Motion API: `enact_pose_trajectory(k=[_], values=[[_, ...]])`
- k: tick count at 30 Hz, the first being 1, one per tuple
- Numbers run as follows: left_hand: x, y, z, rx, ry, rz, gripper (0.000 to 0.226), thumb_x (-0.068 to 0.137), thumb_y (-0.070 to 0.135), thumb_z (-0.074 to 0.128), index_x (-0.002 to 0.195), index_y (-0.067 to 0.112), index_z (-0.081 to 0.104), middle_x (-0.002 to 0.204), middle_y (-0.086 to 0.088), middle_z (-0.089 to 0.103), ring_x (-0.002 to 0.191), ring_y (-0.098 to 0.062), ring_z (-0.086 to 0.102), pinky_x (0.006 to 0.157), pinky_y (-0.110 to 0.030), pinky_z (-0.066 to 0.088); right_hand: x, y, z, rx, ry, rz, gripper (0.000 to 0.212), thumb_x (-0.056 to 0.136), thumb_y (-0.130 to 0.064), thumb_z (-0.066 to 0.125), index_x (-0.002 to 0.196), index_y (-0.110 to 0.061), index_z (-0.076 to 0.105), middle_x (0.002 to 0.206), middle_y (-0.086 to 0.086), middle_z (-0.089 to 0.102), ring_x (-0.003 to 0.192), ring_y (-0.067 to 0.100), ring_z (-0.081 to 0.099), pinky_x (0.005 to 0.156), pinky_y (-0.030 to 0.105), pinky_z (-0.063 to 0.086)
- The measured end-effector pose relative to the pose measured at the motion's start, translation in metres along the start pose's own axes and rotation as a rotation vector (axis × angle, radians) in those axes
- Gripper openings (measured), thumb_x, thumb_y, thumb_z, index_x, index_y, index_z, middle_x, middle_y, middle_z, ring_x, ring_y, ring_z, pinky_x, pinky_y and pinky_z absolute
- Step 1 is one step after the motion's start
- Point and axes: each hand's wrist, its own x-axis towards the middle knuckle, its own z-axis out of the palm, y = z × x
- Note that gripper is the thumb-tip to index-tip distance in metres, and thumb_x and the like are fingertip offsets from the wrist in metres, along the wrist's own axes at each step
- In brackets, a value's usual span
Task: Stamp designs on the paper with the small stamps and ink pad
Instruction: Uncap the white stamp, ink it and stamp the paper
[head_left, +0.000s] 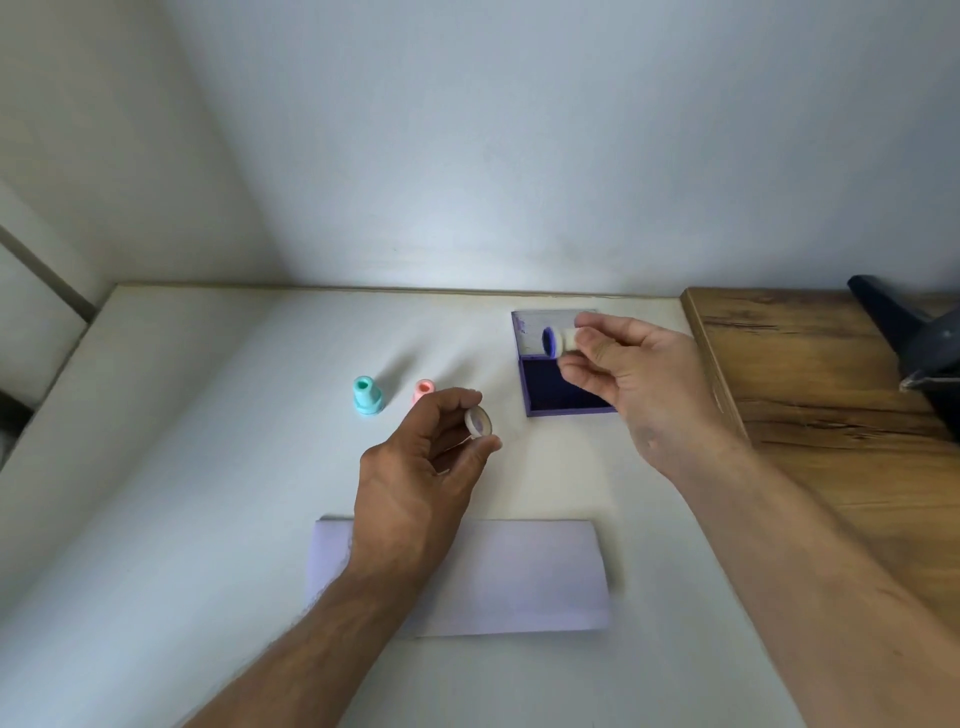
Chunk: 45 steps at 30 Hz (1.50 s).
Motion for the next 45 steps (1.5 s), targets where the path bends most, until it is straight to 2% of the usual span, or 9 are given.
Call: enact_pose_trajectory(k=[3,5,9,13,19,22,26,35,45], values=[[0.000,-0.002,0.001,0.013,-0.001,-0.019,0.030,0.081,0.015,0.080,0.104,0.030,0.068,0.094,0.019,0.075,0.093,0.006,0.071,0.090,-0.011,0.051,-0.001,0.005,0.000,-0.584,0.091,-0.264,0.014,0.082,-0.013,0.074,0.095,-0.018,0.076,0.077,-0.001,0.075,0.063,0.011,0.072,0.071,0.028,0.060],[0.000,-0.003,0.001,0.031,-0.003,-0.020,0.030,0.081,0.015,0.080,0.104,0.030,0.068,0.096,0.018,0.075,0.093,0.006,0.071,0.089,-0.010,0.051,-0.006,0.009,0.006,-0.799,0.095,-0.371,0.019,0.082,-0.018,0.075,0.100,-0.018,0.077,0.086,-0.001,0.076,0.073,0.012,0.073,0.078,0.027,0.059],[0.000,-0.003,0.002,0.034,-0.002,-0.028,0.030,0.081,0.014,0.080,0.104,0.030,0.068,0.095,0.019,0.075,0.090,0.008,0.070,0.087,-0.008,0.050,-0.014,0.011,0.015,-0.963,0.061,-0.479,0.022,0.086,-0.020,0.072,0.106,-0.013,0.075,0.104,0.001,0.075,0.094,0.013,0.068,0.090,0.019,0.049],[0.001,-0.003,0.002,0.024,0.001,-0.038,0.030,0.081,0.014,0.080,0.104,0.028,0.069,0.095,0.017,0.075,0.090,0.007,0.071,0.087,-0.010,0.051,-0.014,0.015,0.018,-1.073,0.031,-0.537,0.018,0.088,-0.019,0.069,0.103,-0.012,0.076,0.100,0.008,0.074,0.093,0.022,0.068,0.088,0.030,0.054],[0.002,-0.005,0.002,0.023,0.016,-0.042,0.030,0.081,0.015,0.080,0.105,0.027,0.068,0.094,0.014,0.075,0.090,0.004,0.072,0.089,-0.014,0.053,-0.013,0.013,0.023,-1.121,0.029,-0.490,0.013,0.089,-0.012,0.067,0.090,-0.001,0.074,0.093,0.011,0.073,0.084,0.023,0.068,0.081,0.036,0.057],[0.001,-0.005,0.003,0.027,0.019,-0.045,0.030,0.081,0.016,0.080,0.106,0.027,0.068,0.095,0.013,0.076,0.091,0.003,0.072,0.091,-0.019,0.054,-0.010,0.010,0.024,-1.058,0.026,-0.303,0.014,0.090,-0.002,0.056,0.088,0.002,0.070,0.092,0.008,0.073,0.073,0.011,0.065,0.073,0.017,0.053],[0.000,-0.006,0.004,0.061,0.019,-0.037,0.030,0.081,0.019,0.080,0.106,0.028,0.068,0.095,0.015,0.075,0.091,0.004,0.072,0.092,-0.019,0.054,-0.007,0.011,0.029,-1.118,0.039,-0.313,0.017,0.084,0.001,0.053,0.089,0.002,0.069,0.083,0.014,0.073,0.079,0.027,0.070,0.076,0.046,0.059],[0.000,-0.006,0.004,0.079,0.024,-0.047,0.031,0.081,0.019,0.081,0.107,0.029,0.068,0.096,0.015,0.075,0.091,0.005,0.071,0.092,-0.019,0.053,-0.001,0.011,0.031,-1.181,0.025,-0.340,0.017,0.088,-0.008,0.063,0.104,-0.005,0.070,0.097,0.015,0.071,0.088,0.030,0.069,0.077,0.041,0.059],[0.001,-0.004,0.004,0.117,0.016,-0.082,0.033,0.083,0.020,0.078,0.113,0.031,0.071,0.098,0.024,0.072,0.089,0.016,0.067,0.083,0.002,0.043,-0.001,0.014,0.025,-1.094,0.035,-0.399,0.016,0.085,-0.003,0.057,0.084,-0.009,0.072,0.080,0.006,0.072,0.075,0.020,0.069,0.074,0.039,0.060]])
